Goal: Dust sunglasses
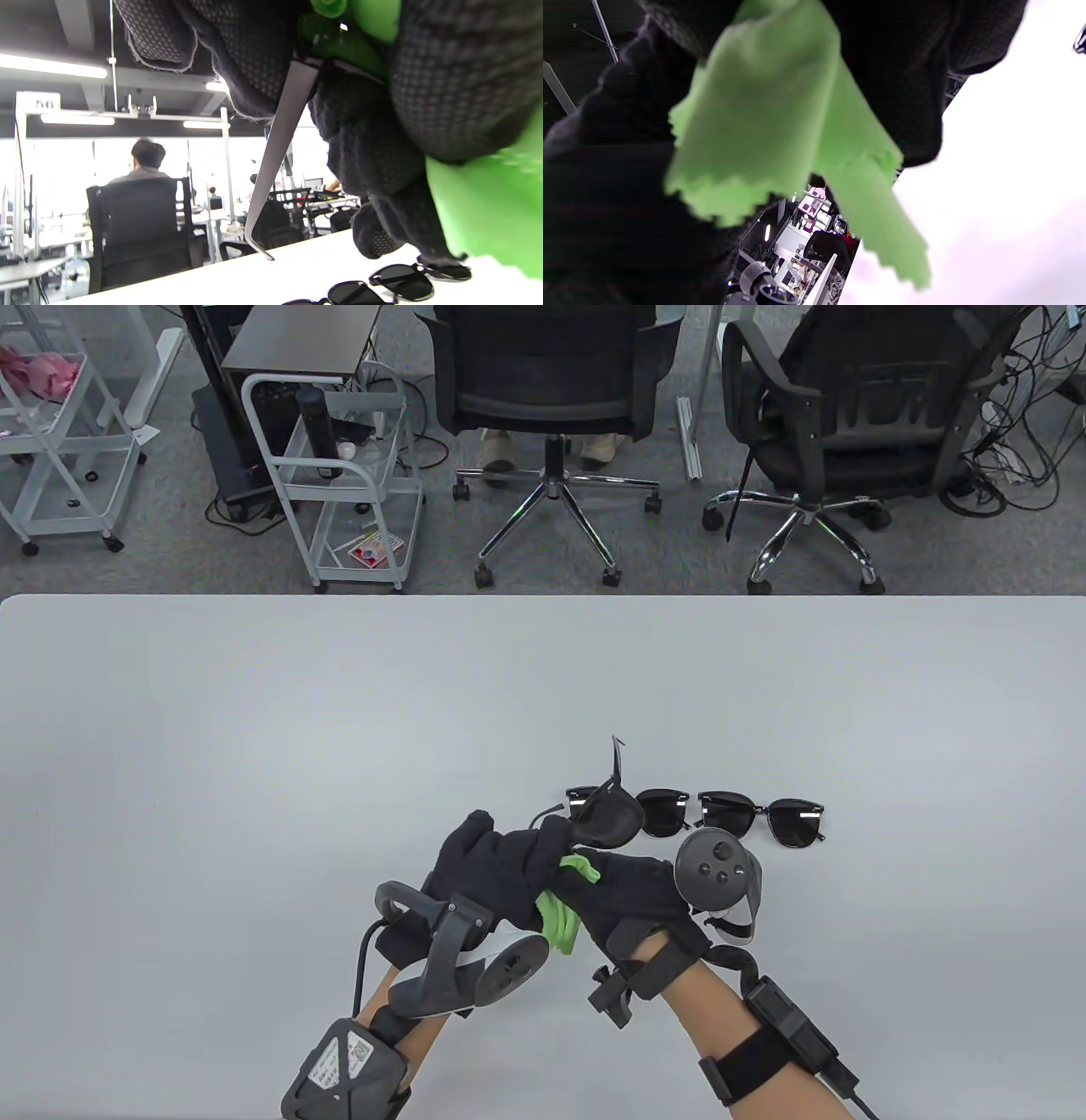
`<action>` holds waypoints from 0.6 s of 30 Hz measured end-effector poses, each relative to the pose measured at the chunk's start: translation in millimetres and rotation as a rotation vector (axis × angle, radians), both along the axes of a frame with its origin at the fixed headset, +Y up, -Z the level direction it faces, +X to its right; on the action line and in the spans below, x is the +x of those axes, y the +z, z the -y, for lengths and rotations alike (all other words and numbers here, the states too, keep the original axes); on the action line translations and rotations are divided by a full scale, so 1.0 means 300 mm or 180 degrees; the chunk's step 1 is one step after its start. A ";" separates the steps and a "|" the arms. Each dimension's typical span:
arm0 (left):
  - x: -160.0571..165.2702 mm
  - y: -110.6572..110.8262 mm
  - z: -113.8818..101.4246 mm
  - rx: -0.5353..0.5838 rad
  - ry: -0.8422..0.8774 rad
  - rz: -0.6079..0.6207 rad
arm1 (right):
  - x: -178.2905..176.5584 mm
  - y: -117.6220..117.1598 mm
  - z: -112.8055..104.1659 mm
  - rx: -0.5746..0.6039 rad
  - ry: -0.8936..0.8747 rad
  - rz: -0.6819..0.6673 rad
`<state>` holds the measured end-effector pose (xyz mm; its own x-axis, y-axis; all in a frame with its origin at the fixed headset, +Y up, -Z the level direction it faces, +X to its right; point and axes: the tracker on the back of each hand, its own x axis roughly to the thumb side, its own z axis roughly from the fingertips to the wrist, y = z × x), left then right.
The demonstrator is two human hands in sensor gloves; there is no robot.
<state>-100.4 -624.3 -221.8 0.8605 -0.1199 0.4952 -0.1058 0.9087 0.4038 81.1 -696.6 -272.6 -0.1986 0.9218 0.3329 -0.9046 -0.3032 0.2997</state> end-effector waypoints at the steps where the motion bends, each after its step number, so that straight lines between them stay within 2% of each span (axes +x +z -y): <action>1: -0.001 0.000 0.000 -0.0007 -0.0022 0.0002 | -0.002 0.000 0.002 -0.0018 0.0039 -0.0044; 4: 0.001 0.004 0.001 -0.0018 -0.0054 0.0003 | -0.007 -0.002 0.003 -0.0070 0.0025 -0.0139; 10: 0.054 0.036 0.013 0.0405 -0.0475 -0.0057 | -0.006 0.016 0.010 -0.0034 0.0139 0.0309; 13: 0.045 0.024 0.011 0.0258 -0.0292 -0.0048 | -0.004 0.024 -0.001 0.0168 0.0159 0.0431; 16: 0.032 0.014 0.009 0.0189 -0.0240 -0.0077 | -0.012 0.022 -0.009 0.0190 0.0193 0.0314; 18: 0.021 0.008 0.013 0.0118 -0.0229 -0.0076 | -0.014 0.009 0.000 0.0031 0.0109 -0.0016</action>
